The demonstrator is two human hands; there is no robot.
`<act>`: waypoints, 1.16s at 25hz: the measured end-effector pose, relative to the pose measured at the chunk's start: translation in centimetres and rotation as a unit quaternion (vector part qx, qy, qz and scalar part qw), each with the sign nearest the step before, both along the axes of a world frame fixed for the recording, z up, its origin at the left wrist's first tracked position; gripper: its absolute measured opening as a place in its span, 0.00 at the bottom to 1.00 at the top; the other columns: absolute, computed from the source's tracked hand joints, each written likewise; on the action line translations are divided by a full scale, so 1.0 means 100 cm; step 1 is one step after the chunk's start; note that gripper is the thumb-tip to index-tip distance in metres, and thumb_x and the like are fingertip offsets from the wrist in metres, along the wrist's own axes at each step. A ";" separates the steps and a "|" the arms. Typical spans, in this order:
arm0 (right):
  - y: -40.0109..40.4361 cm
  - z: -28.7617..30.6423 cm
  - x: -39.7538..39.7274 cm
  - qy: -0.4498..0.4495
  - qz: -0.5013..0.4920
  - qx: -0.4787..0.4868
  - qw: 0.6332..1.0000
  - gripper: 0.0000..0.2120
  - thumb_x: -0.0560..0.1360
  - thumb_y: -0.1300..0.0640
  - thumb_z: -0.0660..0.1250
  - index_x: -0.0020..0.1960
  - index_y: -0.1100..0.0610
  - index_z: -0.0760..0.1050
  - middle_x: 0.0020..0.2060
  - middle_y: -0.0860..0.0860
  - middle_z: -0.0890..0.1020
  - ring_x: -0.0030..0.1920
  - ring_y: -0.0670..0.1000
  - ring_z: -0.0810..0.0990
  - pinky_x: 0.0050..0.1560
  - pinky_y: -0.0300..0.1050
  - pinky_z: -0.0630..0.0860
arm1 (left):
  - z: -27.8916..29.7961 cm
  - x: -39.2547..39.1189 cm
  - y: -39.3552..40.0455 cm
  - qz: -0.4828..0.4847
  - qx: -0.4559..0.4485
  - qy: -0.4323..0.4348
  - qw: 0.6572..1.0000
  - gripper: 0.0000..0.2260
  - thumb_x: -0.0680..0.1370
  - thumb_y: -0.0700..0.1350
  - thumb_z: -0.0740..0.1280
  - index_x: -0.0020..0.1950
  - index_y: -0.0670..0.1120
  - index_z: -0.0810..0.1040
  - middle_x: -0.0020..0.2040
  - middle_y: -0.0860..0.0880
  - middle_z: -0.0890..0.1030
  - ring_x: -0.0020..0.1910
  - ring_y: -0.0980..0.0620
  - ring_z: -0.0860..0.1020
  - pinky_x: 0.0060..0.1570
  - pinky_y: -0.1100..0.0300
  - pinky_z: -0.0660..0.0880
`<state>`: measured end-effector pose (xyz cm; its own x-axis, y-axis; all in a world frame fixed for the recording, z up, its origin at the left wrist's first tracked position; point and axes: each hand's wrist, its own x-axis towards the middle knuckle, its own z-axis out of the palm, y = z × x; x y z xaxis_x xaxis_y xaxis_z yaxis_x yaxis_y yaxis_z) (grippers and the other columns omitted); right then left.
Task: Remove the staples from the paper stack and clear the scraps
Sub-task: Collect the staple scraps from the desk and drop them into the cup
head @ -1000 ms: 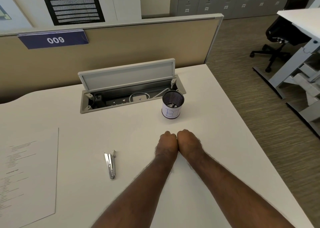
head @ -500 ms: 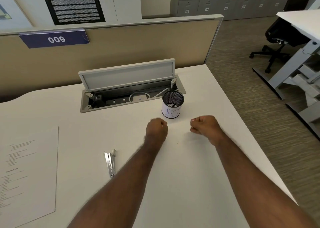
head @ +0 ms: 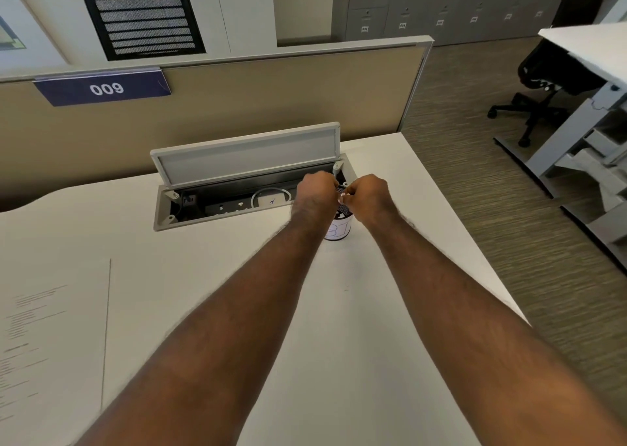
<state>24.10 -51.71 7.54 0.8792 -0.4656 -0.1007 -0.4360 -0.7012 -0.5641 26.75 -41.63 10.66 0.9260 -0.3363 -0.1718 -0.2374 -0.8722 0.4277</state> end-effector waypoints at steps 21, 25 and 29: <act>0.014 -0.102 -0.147 0.067 0.108 0.045 0.991 0.17 0.72 0.53 0.71 0.61 0.50 0.78 0.52 0.46 0.77 0.52 0.47 0.76 0.56 0.47 0.75 | -0.167 -0.138 0.125 0.010 0.118 -0.063 0.991 0.35 0.77 0.67 0.45 0.80 0.51 0.50 0.81 0.46 0.46 0.80 0.41 0.47 0.72 0.30 0.45; 0.023 -0.098 -0.134 0.092 0.116 -0.021 0.989 0.10 0.74 0.54 0.67 0.53 0.56 0.80 0.51 0.49 0.78 0.54 0.52 0.77 0.50 0.44 0.74 | -0.165 -0.139 0.124 0.016 0.114 -0.070 0.991 0.34 0.77 0.66 0.47 0.80 0.52 0.51 0.81 0.47 0.48 0.80 0.41 0.48 0.72 0.31 0.45; 0.028 -0.094 -0.121 0.148 0.136 -0.064 0.977 0.09 0.77 0.59 0.64 0.54 0.59 0.79 0.52 0.52 0.77 0.54 0.53 0.78 0.37 0.36 0.63 | -0.164 -0.139 0.125 0.017 0.103 -0.066 0.992 0.34 0.77 0.66 0.47 0.80 0.52 0.48 0.82 0.48 0.45 0.80 0.43 0.45 0.73 0.32 0.42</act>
